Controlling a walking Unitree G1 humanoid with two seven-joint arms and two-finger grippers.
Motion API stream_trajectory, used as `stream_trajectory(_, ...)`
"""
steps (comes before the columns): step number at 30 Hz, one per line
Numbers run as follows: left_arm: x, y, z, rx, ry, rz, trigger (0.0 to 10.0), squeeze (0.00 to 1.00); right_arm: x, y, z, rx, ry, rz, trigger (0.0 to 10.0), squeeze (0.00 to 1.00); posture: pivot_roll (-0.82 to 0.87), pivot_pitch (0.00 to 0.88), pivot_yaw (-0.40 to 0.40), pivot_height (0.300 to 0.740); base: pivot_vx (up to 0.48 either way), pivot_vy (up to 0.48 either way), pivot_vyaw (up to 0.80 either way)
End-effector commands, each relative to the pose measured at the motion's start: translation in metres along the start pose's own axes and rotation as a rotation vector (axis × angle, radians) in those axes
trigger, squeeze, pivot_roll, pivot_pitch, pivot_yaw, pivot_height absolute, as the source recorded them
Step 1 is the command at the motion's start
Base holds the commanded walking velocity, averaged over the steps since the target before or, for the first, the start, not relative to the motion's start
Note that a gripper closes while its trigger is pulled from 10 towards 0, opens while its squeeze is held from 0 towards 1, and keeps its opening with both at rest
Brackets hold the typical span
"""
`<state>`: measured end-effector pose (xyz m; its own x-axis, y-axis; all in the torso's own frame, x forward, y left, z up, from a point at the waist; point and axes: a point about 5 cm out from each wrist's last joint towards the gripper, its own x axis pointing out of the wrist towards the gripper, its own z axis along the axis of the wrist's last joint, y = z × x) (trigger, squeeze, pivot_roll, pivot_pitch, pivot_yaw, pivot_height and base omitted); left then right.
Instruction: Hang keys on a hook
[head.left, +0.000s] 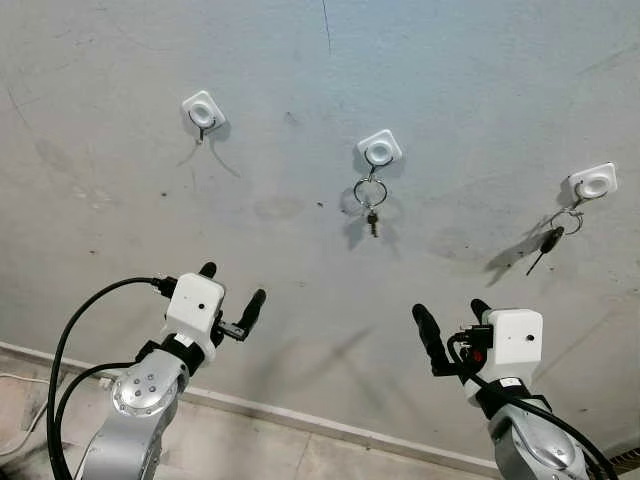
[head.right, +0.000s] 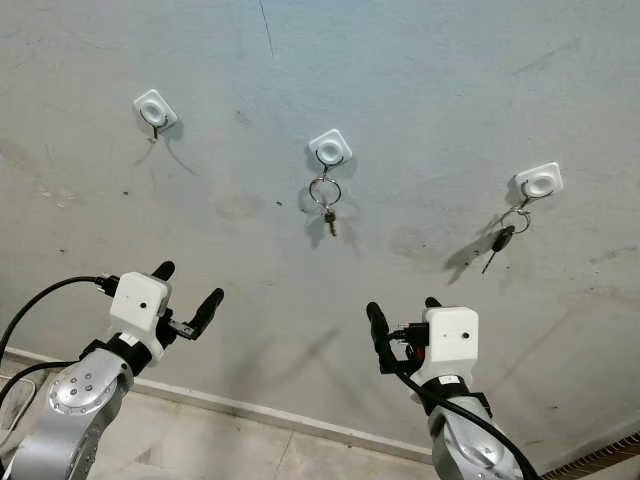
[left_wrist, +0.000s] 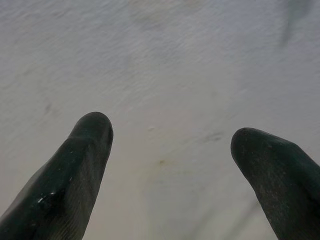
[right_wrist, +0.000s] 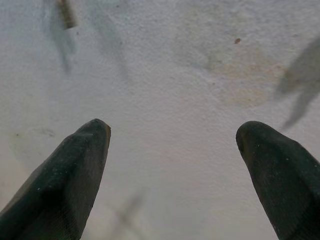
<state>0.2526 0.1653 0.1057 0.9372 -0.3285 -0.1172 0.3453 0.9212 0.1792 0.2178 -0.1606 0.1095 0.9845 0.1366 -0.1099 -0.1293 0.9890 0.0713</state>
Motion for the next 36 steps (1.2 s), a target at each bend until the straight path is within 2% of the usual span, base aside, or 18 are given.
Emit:
stream_trajectory(1,0.002,-0.002,0.002,0.002,-0.015,-0.003,10.0,0.0,0.0,0.0,-0.001,0.0,0.01,-0.004,10.0,0.26,0.14,0.0,-0.087,0.74,0.0,0.0,-0.79)
stream_trajectory(2,0.002,-0.003,0.003,-0.003,-0.018,-0.005,10.0,0.0,0.001,0.002,-0.001,0.003,0.009,0.002,10.0,0.26,0.14,0.0,-0.087,0.74,0.0,0.0,-0.79)
stream_trajectory(3,0.003,-0.004,0.003,-0.006,-0.019,-0.006,10.0,0.0,0.001,0.002,-0.001,0.005,0.008,0.003,10.0,0.17,0.14,0.0,-0.087,0.74,0.0,0.0,-0.8)
stream_trajectory(4,0.003,-0.004,0.003,-0.008,-0.019,-0.007,10.0,0.0,0.002,0.002,-0.001,0.006,0.008,0.002,10.0,0.17,0.14,0.0,-0.087,0.74,0.0,0.0,-0.8)
stream_trajectory(6,0.004,-0.004,0.004,-0.026,-0.013,-0.008,10.0,0.0,0.002,0.001,0.0,0.01,0.008,0.0,10.0,0.0,0.14,0.0,-0.087,0.74,0.0,0.0,-0.8)
stream_trajectory(10,0.006,-0.005,0.007,-0.026,-0.004,0.0,10.0,0.0,0.002,0.0,0.0,0.016,0.011,-0.003,10.0,0.0,0.14,0.0,-0.085,0.74,0.0,0.0,-0.8)
stream_trajectory(19,0.01,-0.005,0.019,-0.013,-0.048,0.02,10.0,0.0,0.006,0.001,0.002,0.025,0.0,0.001,10.0,0.0,0.14,0.0,-0.086,0.74,0.0,0.0,-0.77)
stream_trajectory(26,0.012,-0.005,0.021,-0.026,-0.038,0.007,10.0,0.0,0.009,0.003,0.004,0.045,-0.018,0.008,10.0,0.0,0.15,0.0,-0.087,0.74,0.0,0.0,0.0)
stream_trajectory(32,0.014,-0.009,0.029,-0.038,-0.049,-0.034,10.0,0.0,0.013,0.001,0.005,0.126,-0.036,-0.029,10.0,0.0,0.17,0.0,-0.082,0.74,0.0,0.0,0.0)
stream_trajectory(36,0.015,-0.009,0.032,-0.009,-0.042,-0.053,10.0,0.0,0.017,0.004,0.002,0.171,-0.039,-0.055,10.0,0.0,0.19,0.0,-0.051,0.74,0.0,0.0,0.0)
